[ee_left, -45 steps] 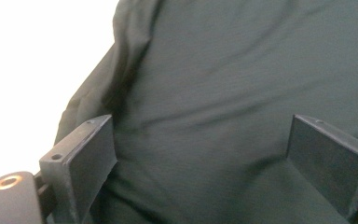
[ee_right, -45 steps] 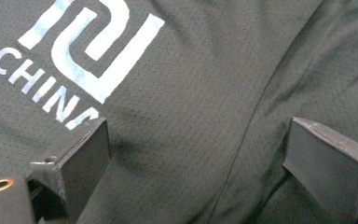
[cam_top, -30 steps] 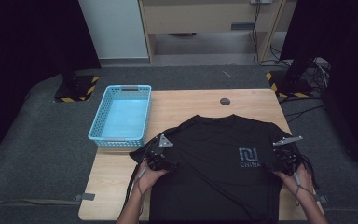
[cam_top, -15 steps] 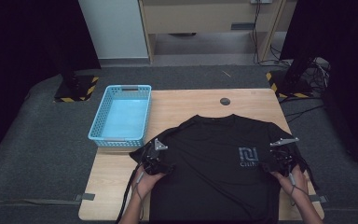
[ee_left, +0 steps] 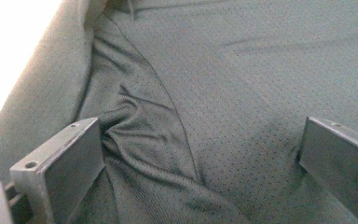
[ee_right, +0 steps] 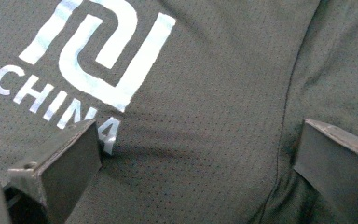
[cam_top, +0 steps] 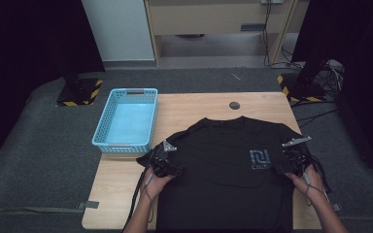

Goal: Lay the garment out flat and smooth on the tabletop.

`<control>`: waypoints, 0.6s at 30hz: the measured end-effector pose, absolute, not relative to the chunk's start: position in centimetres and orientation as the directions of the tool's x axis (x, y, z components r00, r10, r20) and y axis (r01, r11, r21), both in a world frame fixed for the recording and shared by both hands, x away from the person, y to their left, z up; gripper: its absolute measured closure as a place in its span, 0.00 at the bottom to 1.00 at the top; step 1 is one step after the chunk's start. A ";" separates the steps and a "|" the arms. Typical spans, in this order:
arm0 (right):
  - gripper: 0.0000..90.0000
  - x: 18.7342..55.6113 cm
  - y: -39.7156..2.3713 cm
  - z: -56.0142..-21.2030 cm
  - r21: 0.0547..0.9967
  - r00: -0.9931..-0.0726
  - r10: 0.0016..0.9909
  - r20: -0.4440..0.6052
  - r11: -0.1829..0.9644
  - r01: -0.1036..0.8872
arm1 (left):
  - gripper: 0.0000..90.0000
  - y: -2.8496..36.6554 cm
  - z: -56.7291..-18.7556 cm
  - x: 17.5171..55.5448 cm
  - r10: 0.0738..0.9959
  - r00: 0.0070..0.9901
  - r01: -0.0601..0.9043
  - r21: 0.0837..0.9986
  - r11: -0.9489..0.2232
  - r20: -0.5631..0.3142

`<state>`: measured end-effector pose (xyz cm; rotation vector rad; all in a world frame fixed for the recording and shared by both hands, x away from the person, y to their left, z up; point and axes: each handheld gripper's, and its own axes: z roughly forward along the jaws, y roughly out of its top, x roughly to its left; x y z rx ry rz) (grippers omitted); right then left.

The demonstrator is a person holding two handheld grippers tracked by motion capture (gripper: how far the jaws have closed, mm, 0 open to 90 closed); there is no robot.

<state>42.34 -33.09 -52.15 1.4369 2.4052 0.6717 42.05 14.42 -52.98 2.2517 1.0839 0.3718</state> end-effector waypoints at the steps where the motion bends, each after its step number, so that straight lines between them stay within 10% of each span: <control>1: 0.01 42.4 -33.1 -52.2 0.511 -0.477 0.879 0.014 0.404 0.759 | 0.00 14.3 -52.9 42.2 0.779 0.627 0.611 0.625 -0.485 -0.009; 18: 0.01 45.0 -34.4 -52.1 0.503 -0.482 0.876 0.014 0.410 0.761 | 0.00 12.9 -52.6 46.1 0.781 0.625 0.638 0.584 -0.503 -0.010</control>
